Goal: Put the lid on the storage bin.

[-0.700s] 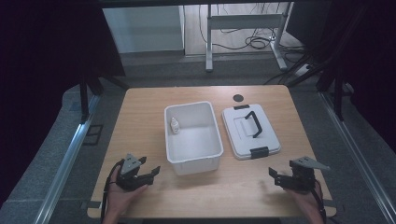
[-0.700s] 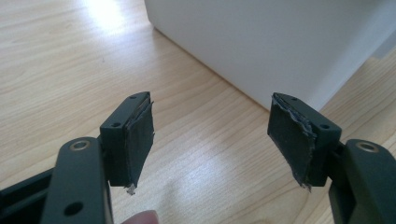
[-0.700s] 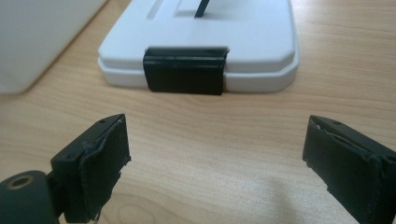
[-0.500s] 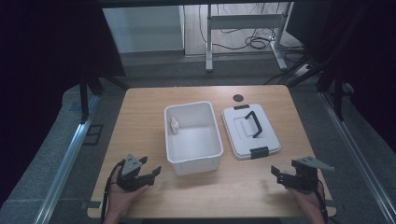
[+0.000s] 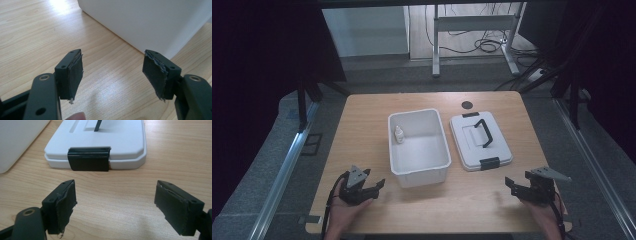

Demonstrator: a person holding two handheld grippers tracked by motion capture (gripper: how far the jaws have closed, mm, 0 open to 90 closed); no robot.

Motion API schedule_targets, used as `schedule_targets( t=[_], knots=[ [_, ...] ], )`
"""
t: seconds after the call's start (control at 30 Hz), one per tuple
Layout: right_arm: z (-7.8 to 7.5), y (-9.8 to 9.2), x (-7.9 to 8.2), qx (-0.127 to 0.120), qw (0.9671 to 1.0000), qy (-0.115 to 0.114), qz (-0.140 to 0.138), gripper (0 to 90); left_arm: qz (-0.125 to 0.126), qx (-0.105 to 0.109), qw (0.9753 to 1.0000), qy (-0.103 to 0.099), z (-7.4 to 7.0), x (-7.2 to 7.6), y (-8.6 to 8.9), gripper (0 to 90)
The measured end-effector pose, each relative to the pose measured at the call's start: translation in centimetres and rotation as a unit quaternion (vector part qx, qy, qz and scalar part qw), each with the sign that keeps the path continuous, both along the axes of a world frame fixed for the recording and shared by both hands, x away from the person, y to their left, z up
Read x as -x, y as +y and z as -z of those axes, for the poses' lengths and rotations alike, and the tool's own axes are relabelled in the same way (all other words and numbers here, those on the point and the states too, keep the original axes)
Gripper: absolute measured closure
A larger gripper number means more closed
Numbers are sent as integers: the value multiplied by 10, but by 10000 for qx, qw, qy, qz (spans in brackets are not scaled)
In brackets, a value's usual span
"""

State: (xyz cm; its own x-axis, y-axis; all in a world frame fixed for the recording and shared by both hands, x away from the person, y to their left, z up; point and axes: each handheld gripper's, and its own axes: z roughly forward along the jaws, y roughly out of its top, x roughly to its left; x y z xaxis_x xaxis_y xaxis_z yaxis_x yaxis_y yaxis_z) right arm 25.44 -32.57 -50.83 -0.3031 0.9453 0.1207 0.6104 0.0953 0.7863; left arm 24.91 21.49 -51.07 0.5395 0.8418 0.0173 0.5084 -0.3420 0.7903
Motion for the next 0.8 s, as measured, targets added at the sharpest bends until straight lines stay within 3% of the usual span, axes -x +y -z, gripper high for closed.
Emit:
schedule_targets(
  t=[0.33,0.4,0.6,0.8],
  knots=[
    [-13,11,-12,-21,9998,118,-149,190,-81,23,10000,14,-1,-1,6,330],
    [-21,13,-14,-71,9996,117,-230,191,-77,33,10000,15,-1,-1,6,331],
    [-52,11,-25,-130,9978,416,-500,214,23,17,10000,-1,0,0,2,330],
    [-78,10,-37,-74,9972,482,-562,242,44,0,10000,21,1,-1,0,330]
  ],
)
